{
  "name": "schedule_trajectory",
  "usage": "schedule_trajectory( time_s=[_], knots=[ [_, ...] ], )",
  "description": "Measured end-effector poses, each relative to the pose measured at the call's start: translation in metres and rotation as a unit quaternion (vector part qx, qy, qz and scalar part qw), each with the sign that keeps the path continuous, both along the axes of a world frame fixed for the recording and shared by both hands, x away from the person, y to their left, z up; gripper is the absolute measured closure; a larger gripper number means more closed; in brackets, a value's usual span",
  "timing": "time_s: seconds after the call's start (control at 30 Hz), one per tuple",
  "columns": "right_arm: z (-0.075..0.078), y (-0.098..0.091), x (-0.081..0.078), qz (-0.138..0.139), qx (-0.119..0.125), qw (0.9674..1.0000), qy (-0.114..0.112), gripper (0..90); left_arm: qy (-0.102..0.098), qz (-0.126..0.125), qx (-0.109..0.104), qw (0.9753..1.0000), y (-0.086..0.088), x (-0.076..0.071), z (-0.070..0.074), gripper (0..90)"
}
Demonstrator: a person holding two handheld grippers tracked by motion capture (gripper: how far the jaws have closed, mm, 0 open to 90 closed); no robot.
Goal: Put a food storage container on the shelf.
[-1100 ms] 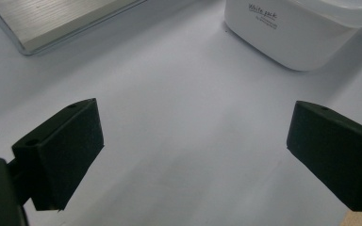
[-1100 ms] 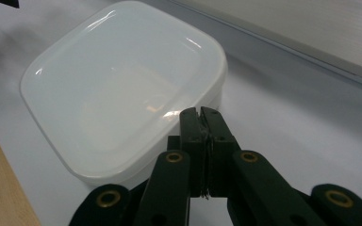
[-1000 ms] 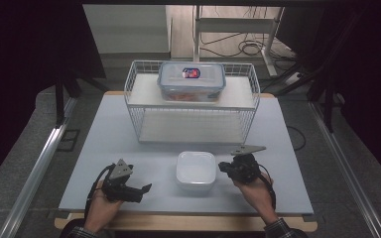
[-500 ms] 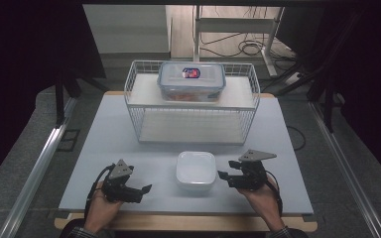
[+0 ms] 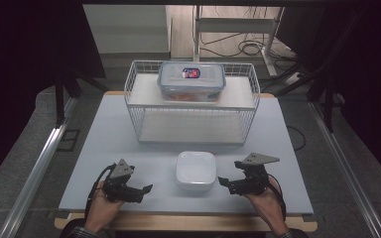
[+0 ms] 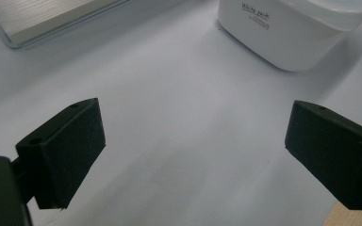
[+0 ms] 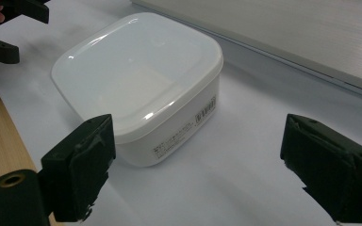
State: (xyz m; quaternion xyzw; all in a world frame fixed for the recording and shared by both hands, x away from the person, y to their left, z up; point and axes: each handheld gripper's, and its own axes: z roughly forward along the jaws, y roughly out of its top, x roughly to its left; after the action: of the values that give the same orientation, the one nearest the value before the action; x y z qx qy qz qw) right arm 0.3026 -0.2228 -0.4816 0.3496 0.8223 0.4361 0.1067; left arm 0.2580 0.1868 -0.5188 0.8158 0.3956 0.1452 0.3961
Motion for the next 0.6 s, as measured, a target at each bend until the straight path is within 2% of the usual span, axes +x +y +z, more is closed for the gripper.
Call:
schedule_trajectory(
  time_s=[0.23, 0.33, 0.43, 0.5, 0.53, 0.6],
  knots=[
    [0.003, 0.006, 0.0, 0.003, -0.005, 1.0, 0.003, 7.2, 0.005, -0.01, -0.005, 0.9999, -0.012, 0.004, 0.008, 4.9],
    [0.005, 0.012, -0.001, 0.0, -0.014, 0.9999, -0.001, 2.9, 0.017, -0.025, -0.029, 0.9991, -0.019, 0.01, 0.012, 6.1],
    [0.005, 0.014, -0.001, -0.003, -0.012, 0.9999, 0.003, 2.3, 0.014, -0.028, -0.031, 0.999, -0.023, 0.013, 0.014, 7.9],
    [0.006, 0.015, 0.001, -0.008, -0.001, 0.9999, 0.014, 2.1, 0.011, -0.032, -0.04, 0.9986, -0.027, 0.018, 0.016, 8.3],
    [0.008, 0.017, 0.003, -0.008, 0.001, 0.9998, 0.017, 3.0, 0.011, -0.034, -0.048, 0.9982, -0.03, 0.022, 0.017, 8.9],
    [0.008, 0.018, 0.003, -0.008, 0.0, 0.9998, 0.018, 4.3, 0.011, -0.034, -0.051, 0.9981, -0.031, 0.025, 0.018, 9.9]
  ],
)
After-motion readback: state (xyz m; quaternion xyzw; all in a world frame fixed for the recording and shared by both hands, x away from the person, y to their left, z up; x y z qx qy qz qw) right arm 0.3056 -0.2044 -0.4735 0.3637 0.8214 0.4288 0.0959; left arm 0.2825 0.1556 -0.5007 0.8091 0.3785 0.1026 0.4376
